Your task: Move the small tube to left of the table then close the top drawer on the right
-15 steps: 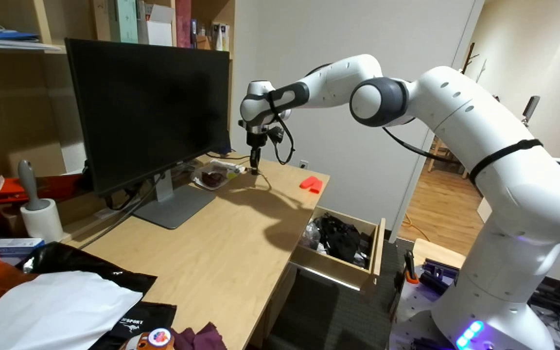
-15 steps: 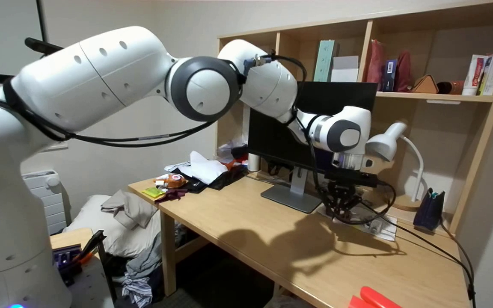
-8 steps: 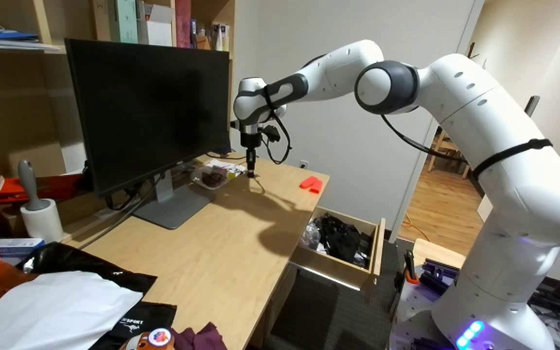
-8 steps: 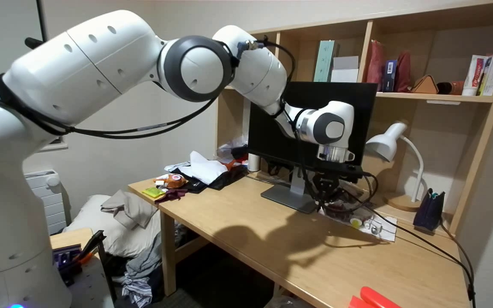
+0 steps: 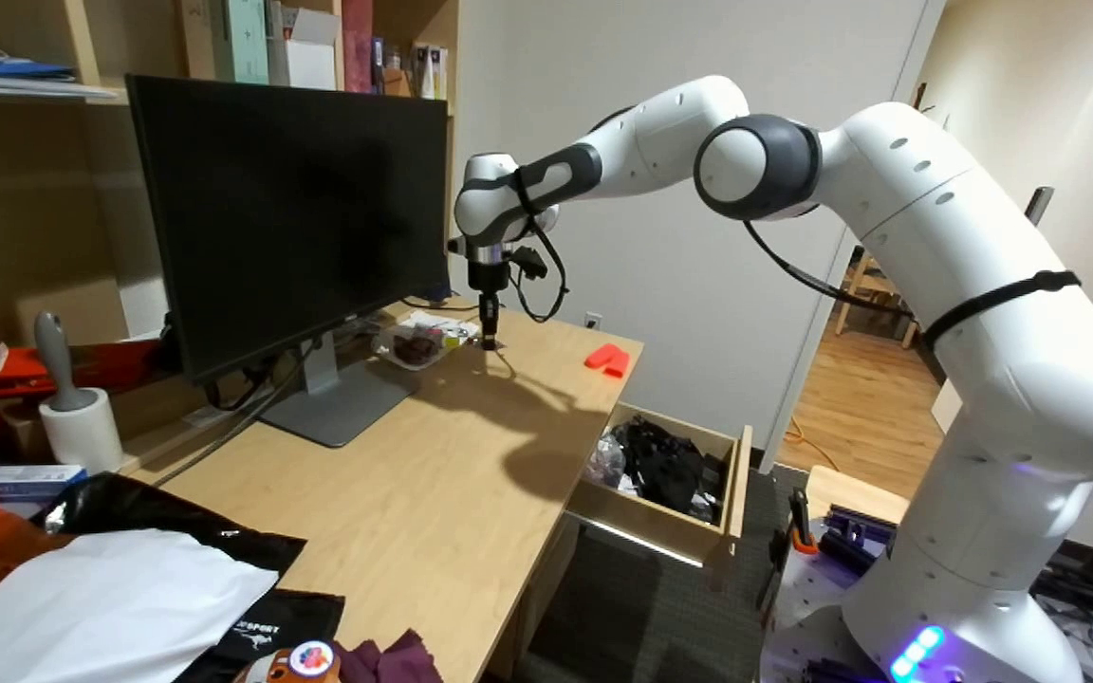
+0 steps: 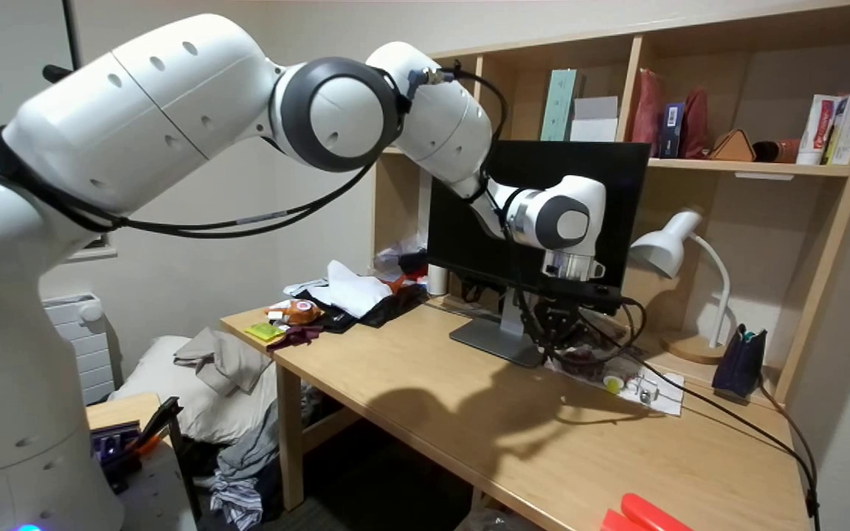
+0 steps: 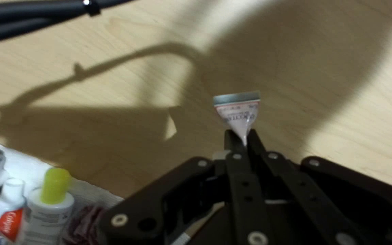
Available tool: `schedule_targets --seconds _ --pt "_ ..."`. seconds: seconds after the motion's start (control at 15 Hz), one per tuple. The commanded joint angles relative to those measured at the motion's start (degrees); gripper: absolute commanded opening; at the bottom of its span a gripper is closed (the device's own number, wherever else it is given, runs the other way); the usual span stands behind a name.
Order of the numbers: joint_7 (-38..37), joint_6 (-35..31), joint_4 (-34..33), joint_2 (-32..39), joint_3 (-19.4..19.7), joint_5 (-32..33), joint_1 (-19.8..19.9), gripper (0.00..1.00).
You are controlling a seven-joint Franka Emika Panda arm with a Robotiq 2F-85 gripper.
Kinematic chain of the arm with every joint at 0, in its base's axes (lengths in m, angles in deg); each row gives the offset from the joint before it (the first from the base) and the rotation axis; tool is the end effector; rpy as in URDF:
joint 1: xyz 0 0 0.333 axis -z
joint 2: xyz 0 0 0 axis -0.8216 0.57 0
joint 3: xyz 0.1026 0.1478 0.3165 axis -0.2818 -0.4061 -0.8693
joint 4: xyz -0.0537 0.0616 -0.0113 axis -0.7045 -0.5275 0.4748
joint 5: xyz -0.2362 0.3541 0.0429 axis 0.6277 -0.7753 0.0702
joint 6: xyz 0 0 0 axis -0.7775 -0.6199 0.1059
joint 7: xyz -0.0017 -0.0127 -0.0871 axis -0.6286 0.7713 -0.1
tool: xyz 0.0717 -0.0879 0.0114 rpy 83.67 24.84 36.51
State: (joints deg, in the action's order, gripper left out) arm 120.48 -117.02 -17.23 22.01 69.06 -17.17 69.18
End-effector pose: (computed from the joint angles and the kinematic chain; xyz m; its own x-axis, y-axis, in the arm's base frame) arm 0.8053 -0.1556 0.2366 0.7531 0.6550 -0.0610 0.6530 -0.7556 -0.0516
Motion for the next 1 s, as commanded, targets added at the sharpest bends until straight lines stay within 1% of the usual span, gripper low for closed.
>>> schedule_targets --seconds 0.0,0.27,0.73,0.8,0.87,0.93 --pt "7.09 -4.39 13.26 -8.75 -1.7 0.31 -1.86 0.06" --pt "13.36 -6.69 23.82 -16.21 -3.84 0.34 -5.1 0.06" --pt "22.19 -6.4 44.08 -31.68 -7.72 0.2 -12.29 0.06" --pt "19.2 -4.43 35.77 -25.25 -5.8 -0.54 -12.67 0.06" --pt "19.13 -4.42 37.53 -26.67 -5.99 -0.53 -13.55 0.06" --pt "19.02 -4.39 37.46 -26.79 -5.86 -0.46 -14.05 0.06"
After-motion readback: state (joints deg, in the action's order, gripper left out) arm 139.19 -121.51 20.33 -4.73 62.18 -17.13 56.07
